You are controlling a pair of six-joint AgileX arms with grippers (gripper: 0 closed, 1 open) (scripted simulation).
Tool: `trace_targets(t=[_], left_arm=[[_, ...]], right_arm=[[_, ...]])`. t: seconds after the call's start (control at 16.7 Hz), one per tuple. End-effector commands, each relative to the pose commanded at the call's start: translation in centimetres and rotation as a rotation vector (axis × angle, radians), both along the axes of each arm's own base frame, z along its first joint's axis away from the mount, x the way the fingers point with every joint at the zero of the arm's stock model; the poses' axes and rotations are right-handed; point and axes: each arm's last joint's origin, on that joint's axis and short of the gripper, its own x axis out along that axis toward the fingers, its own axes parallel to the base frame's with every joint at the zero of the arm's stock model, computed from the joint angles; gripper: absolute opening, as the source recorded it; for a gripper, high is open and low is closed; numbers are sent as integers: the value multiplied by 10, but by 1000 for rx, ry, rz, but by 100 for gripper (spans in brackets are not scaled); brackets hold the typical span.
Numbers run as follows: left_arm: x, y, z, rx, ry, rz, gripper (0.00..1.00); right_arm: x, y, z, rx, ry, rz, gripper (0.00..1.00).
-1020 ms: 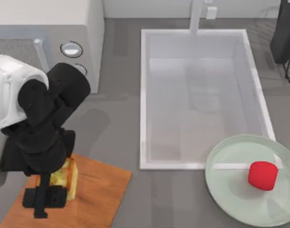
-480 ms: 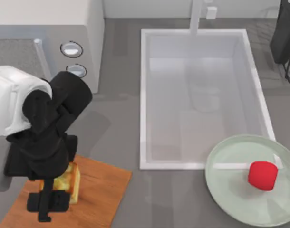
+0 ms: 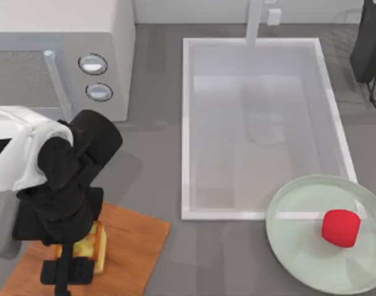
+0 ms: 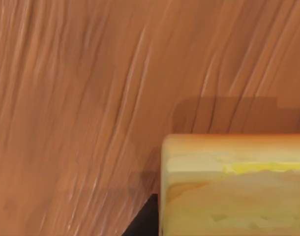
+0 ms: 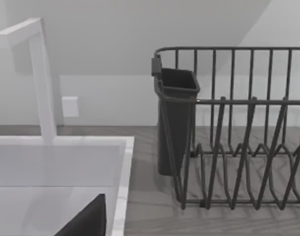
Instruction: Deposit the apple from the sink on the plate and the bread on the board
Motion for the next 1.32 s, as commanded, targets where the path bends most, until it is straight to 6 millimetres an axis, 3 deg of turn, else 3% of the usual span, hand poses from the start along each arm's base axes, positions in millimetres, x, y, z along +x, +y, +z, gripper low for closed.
trace_targets(t=[0.18, 0.96, 1.32], left_arm=[[0, 0, 0, 0, 0, 0, 0], [0, 0, 0, 0, 0, 0, 98], [0, 0, 0, 0, 0, 0, 100]], right_arm=[[0, 0, 0, 0, 0, 0, 100], [0, 0, 0, 0, 0, 0, 100], [0, 0, 0, 0, 0, 0, 100]])
